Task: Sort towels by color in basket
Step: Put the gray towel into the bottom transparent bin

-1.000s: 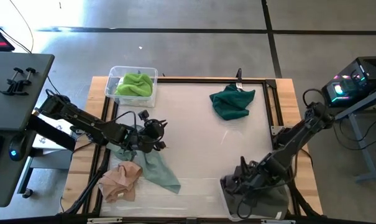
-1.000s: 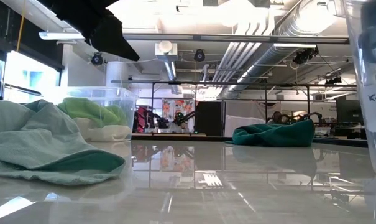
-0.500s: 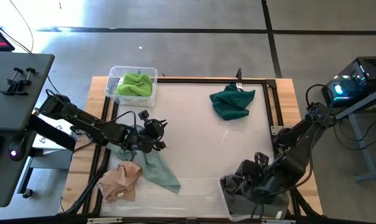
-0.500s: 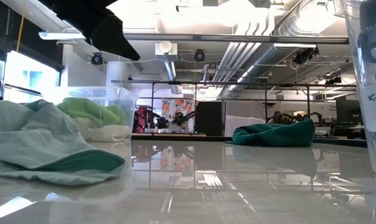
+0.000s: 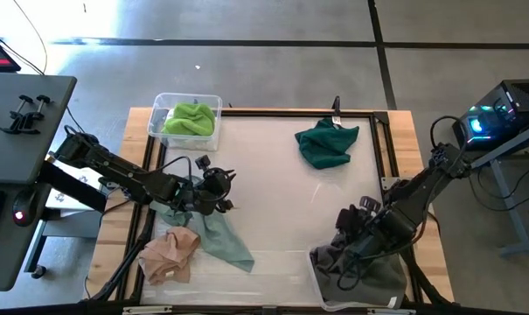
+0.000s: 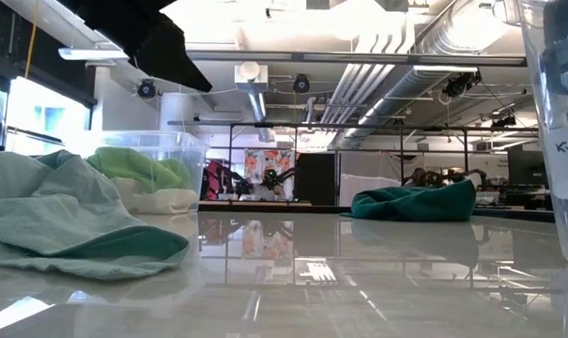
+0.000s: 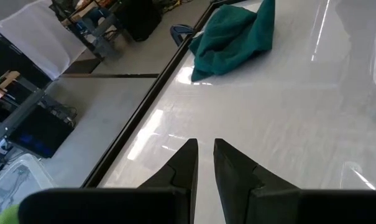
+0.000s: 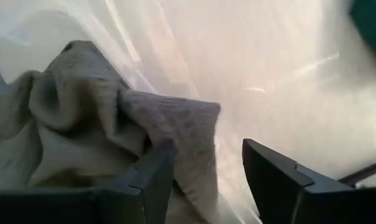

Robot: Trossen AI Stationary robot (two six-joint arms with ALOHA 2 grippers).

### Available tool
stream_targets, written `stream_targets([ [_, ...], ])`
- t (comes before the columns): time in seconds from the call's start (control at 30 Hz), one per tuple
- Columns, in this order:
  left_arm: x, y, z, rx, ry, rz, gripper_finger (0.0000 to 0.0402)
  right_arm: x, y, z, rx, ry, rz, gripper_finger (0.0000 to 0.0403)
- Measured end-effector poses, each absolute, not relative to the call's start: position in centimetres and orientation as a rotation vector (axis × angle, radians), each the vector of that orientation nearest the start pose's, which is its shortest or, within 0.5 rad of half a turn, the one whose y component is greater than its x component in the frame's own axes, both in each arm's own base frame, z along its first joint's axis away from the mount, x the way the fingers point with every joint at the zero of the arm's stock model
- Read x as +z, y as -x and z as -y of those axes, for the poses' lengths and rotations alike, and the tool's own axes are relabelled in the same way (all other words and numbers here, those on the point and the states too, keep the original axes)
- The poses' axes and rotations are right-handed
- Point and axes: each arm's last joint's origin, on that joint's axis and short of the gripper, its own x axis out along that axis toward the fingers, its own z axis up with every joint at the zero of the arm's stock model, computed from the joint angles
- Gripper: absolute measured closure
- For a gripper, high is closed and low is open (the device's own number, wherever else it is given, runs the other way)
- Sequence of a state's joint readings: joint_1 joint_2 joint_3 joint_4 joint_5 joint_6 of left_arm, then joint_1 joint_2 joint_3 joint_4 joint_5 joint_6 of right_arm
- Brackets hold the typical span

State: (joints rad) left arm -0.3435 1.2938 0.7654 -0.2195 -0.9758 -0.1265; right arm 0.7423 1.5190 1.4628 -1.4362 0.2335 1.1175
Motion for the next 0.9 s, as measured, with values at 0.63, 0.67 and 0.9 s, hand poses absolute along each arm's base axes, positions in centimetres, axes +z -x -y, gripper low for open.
stream_targets([
  [0.63, 22.9, -24.5, 6.2, 0.632, -0.362, -0.565, 0.0363, 32.0, -20.6, -18.3, -0.149, -0.284, -1.318, 0.0334],
  [0.67, 22.9, -24.5, 6.2, 0.632, -0.362, -0.564, 0.0363, 32.1, -20.7, -18.2, -0.170, -0.276, -1.296, 0.0336],
  [0.9, 22.9, -24.5, 6.2, 0.631, -0.362, -0.564, 0.0363, 32.0, -20.8, -16.9, -0.261, -0.237, -1.307, 0.0282],
])
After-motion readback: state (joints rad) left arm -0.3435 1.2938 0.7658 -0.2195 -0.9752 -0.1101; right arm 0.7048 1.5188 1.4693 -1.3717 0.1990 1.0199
